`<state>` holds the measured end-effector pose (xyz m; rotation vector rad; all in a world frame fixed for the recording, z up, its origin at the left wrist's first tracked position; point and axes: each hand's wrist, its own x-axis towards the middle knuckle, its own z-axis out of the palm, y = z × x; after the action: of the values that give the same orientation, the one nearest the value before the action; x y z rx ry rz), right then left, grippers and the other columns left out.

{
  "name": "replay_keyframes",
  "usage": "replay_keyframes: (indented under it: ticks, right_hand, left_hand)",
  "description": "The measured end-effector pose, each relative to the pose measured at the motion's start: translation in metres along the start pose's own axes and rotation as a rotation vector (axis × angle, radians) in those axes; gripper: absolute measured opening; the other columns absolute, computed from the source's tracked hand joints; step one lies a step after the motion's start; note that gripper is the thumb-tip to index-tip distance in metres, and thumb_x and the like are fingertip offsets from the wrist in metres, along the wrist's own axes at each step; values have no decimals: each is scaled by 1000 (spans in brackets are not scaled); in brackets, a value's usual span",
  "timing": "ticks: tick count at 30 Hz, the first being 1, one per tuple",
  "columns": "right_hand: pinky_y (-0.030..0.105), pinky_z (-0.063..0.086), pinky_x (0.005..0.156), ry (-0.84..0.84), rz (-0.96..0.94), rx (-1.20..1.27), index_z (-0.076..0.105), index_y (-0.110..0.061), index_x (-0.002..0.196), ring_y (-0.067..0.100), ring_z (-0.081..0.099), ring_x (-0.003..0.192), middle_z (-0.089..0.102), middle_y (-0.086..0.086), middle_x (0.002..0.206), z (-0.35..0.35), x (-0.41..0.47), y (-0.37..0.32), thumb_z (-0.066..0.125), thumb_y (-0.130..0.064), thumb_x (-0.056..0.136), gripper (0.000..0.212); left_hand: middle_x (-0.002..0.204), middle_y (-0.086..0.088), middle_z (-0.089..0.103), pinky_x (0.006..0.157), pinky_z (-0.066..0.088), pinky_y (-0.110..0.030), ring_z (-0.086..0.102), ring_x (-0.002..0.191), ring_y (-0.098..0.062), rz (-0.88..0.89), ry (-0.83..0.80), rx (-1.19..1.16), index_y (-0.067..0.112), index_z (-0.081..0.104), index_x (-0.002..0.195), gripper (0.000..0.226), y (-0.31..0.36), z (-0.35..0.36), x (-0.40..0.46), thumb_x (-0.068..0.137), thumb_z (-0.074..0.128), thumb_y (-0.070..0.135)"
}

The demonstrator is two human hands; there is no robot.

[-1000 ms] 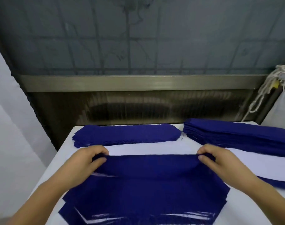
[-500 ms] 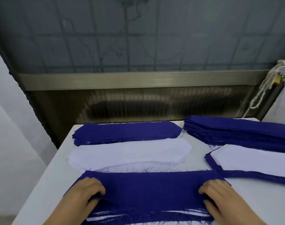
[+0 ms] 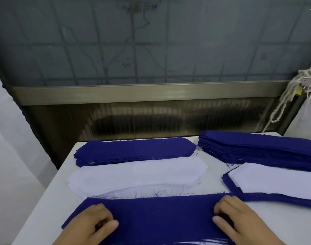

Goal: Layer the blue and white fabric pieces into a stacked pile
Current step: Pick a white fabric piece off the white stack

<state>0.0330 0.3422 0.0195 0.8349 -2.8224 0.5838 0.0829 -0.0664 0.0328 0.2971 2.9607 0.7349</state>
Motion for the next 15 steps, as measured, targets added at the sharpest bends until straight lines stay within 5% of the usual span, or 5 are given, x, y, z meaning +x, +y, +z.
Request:
replay_keyframes:
  ticks: [3,6,9,15]
  right_hand:
    - [15,36,81,-65,9,-40,59,-30,87,-6,43,82,48,-22,89,5,11,5,66,-46,86,18]
    - [18,33,91,-153,60,-27,51,-34,90,-10,38,86,43,-24,93,0,14,13,52,-52,91,19]
    - [11,33,85,-194,64,-52,43,-39,84,-9,41,85,43,-24,90,-5,25,12,47,-53,93,17]
    - [16,38,86,-31,11,54,54,-32,98,0,45,96,47,-21,100,9,100,3,53,-39,96,7]
  left_hand:
    - [89,17,59,87,42,-13,54,87,3,-59,-53,72,32,55,77,33,1,2,8,81,56,64]
    - [85,19,58,85,40,-10,54,84,2,-134,-147,97,34,50,73,34,-8,-8,9,80,55,67]
    - [79,18,57,78,40,-10,53,77,4,-172,-199,131,32,50,69,38,-11,-16,14,75,56,69]
    - [91,22,52,77,43,-12,49,86,5,-30,153,158,38,55,85,9,31,2,78,90,56,45]
